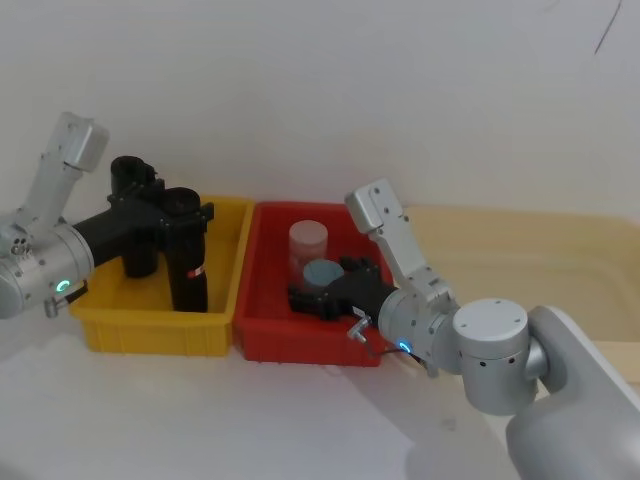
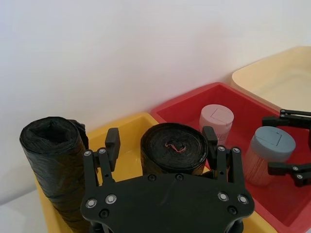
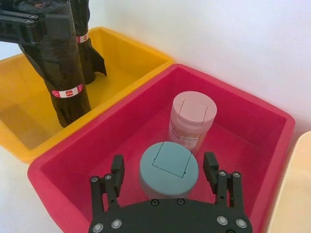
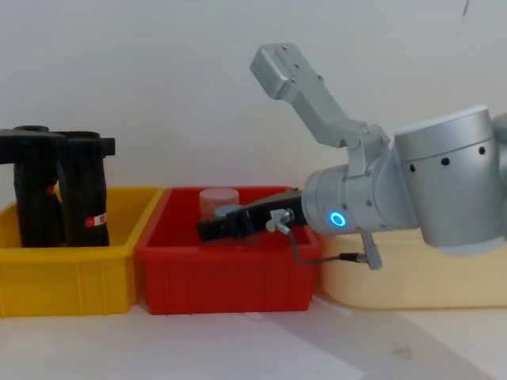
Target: Pick up the garbage bag with the one hand and transfer it to the other hand.
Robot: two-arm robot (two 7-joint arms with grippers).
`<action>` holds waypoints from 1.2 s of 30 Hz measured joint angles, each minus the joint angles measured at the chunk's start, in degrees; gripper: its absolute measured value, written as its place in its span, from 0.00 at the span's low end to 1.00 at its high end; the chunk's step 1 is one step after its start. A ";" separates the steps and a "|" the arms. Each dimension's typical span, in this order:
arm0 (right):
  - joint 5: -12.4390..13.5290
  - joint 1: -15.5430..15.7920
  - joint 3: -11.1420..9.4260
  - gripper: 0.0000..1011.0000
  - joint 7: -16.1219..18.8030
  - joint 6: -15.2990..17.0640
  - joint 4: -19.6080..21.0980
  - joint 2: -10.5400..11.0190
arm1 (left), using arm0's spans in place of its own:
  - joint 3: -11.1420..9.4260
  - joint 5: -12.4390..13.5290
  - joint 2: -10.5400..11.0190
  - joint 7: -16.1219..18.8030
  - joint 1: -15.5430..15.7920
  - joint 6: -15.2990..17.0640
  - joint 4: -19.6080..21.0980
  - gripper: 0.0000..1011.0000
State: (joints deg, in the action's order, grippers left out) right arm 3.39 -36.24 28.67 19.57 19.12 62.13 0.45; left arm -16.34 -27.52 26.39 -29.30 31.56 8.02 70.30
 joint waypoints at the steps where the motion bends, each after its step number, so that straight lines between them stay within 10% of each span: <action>1: -0.03 -0.01 0.00 0.98 0.00 -0.04 -0.03 -0.01 | 0.00 0.00 0.00 0.00 0.00 0.00 0.00 0.99; 14: -0.37 -0.09 -0.06 0.67 -0.07 -0.42 -0.44 -0.12 | 0.00 0.00 0.00 0.00 0.00 0.00 0.00 0.99; 36: -0.50 -0.14 -0.07 0.67 -0.14 -0.58 -0.60 -0.18 | 0.00 0.00 0.02 0.00 -0.01 0.00 0.02 0.99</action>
State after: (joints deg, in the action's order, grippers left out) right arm 2.89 -36.39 28.61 19.44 18.54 61.53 0.27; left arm -16.34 -27.52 26.41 -29.30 31.56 8.02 70.32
